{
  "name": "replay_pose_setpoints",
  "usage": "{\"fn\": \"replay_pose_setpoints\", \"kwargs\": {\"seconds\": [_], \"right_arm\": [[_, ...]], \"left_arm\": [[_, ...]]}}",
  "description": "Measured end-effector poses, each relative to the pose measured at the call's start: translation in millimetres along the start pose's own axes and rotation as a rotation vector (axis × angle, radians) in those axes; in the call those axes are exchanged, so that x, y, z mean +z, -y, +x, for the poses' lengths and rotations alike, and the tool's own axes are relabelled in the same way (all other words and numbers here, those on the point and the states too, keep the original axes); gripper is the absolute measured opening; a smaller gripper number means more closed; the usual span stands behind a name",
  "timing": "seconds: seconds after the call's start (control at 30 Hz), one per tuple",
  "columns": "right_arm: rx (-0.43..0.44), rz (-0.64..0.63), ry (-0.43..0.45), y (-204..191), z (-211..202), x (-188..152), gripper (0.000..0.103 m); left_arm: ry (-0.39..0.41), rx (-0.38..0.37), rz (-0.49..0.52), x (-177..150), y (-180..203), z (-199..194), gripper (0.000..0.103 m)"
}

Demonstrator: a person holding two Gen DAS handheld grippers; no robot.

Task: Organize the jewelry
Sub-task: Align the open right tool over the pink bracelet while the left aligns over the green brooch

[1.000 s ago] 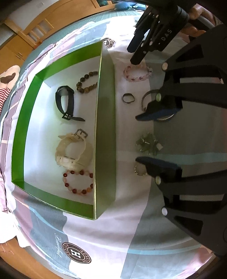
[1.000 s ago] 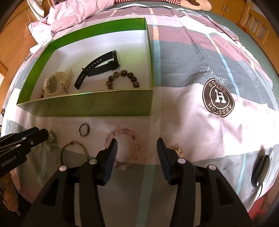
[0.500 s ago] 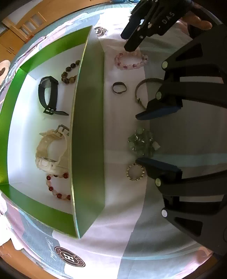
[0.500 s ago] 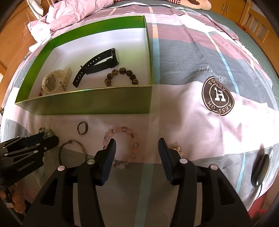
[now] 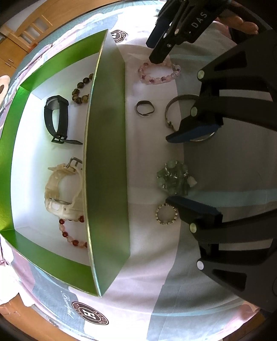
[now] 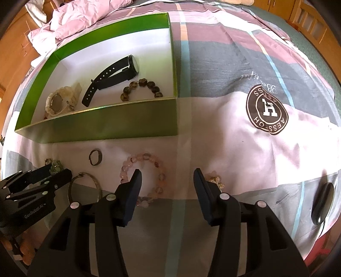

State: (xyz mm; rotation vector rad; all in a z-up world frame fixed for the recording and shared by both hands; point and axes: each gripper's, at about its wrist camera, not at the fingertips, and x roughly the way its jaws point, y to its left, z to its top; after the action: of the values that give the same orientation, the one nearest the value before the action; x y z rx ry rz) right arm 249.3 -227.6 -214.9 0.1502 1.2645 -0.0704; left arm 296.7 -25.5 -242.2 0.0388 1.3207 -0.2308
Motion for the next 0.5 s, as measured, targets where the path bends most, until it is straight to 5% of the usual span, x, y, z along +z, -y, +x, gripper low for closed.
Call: {"fn": "replay_pose_setpoints", "kwargs": {"seconds": [0.5], "right_arm": [[-0.029, -0.037, -0.014, -13.5, 7.8, -2.1, 0.05]], "left_arm": [[0.007, 0.024, 0.021, -5.7, 14.2, 4.7, 0.057]]}}
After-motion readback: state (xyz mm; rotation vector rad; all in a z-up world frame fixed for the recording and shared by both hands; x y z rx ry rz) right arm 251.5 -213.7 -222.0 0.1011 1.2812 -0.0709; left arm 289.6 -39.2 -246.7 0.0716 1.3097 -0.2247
